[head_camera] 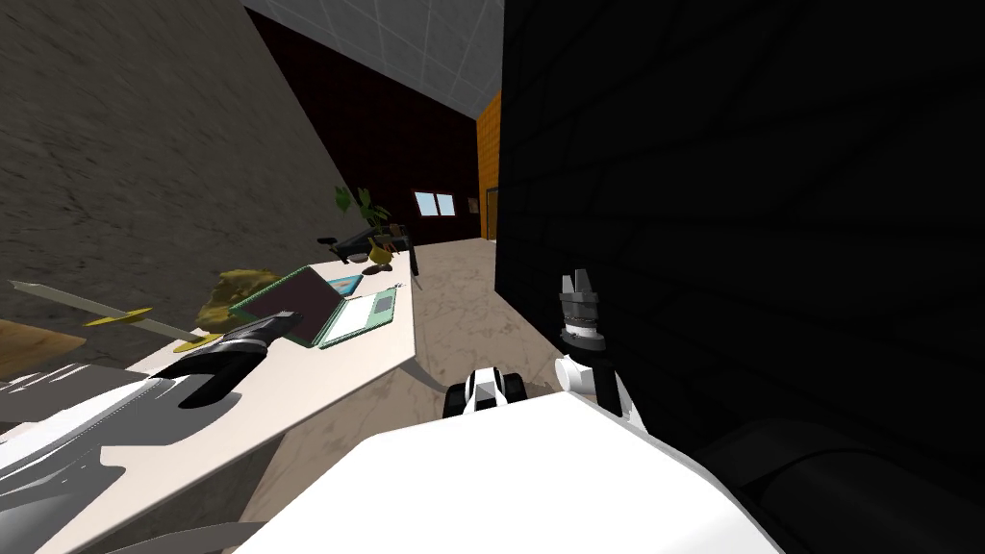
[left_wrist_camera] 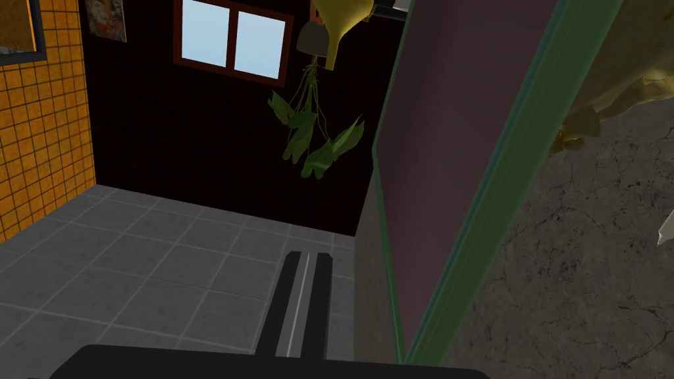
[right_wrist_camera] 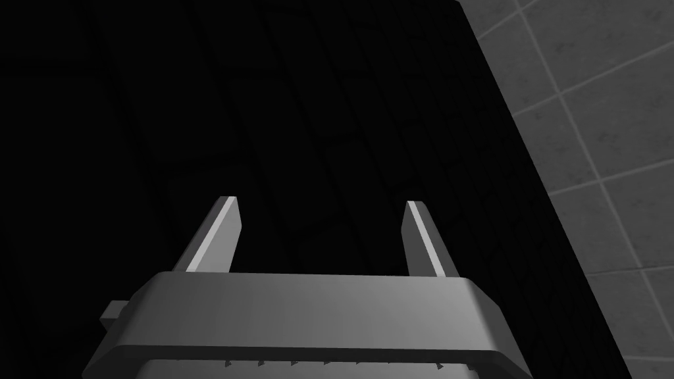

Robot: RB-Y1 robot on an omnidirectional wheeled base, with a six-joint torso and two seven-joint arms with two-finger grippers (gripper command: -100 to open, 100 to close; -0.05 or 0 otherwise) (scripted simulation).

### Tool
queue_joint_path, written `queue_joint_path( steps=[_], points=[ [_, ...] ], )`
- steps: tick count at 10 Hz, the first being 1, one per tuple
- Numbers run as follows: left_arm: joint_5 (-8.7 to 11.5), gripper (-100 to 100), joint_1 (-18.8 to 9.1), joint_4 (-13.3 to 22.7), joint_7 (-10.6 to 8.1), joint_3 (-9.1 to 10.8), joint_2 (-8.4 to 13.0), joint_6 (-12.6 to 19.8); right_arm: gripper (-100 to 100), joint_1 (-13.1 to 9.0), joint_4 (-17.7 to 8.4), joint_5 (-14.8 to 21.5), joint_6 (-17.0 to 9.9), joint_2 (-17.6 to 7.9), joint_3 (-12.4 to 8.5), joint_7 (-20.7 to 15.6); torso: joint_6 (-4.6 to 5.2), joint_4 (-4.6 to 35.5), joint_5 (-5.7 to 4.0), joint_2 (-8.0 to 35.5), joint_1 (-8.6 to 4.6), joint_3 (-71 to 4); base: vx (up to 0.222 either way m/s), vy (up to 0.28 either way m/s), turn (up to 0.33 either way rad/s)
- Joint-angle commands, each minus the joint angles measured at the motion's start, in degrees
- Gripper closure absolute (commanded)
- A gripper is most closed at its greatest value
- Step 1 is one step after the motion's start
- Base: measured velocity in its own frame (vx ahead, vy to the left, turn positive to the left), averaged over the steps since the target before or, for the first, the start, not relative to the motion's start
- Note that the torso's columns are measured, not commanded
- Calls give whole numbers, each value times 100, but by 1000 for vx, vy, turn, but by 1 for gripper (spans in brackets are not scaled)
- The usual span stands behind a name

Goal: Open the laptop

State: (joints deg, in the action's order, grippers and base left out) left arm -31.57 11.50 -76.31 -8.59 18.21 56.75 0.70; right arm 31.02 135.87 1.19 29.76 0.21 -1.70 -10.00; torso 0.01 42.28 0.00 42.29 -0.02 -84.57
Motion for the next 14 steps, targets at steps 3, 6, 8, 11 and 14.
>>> queue_joint_path(
  steps=[3, 6, 8, 11, 14],
  points=[
    [-787, 100, -144, -181, -208, -219, -91, 490, 0, 0, 0, 0, 0, 0, 0, 0, -3, 0, 0, 0, 2, 0, -40, 3, -52],
    [-1279, 100, -200, -255, -289, -306, -127, 681, 0, 0, 0, 0, 0, 0, 0, 0, 0, 0, 0, 0, 0, 0, -36, 0, -57],
    [-1616, 100, -256, -328, -370, -393, -163, 871, 0, 0, 0, 0, 0, 0, 0, 0, -1, 1, 1, 2, 3, 1, -38, 1, -49],
    [-1522, -100, -242, -331, -385, -361, -143, 831, 0, 1, 0, 0, 0, -1, -1, 0, -4, -2, 7, -7, 32, -4, -17, 82, 27],
    [-1516, -100, -241, -336, -397, -350, -133, 816, 0, 1, 0, 0, 0, -2, -2, 0, -4, 2, 6, 4, 17, 4, -48, 135, 20]
  ],
)
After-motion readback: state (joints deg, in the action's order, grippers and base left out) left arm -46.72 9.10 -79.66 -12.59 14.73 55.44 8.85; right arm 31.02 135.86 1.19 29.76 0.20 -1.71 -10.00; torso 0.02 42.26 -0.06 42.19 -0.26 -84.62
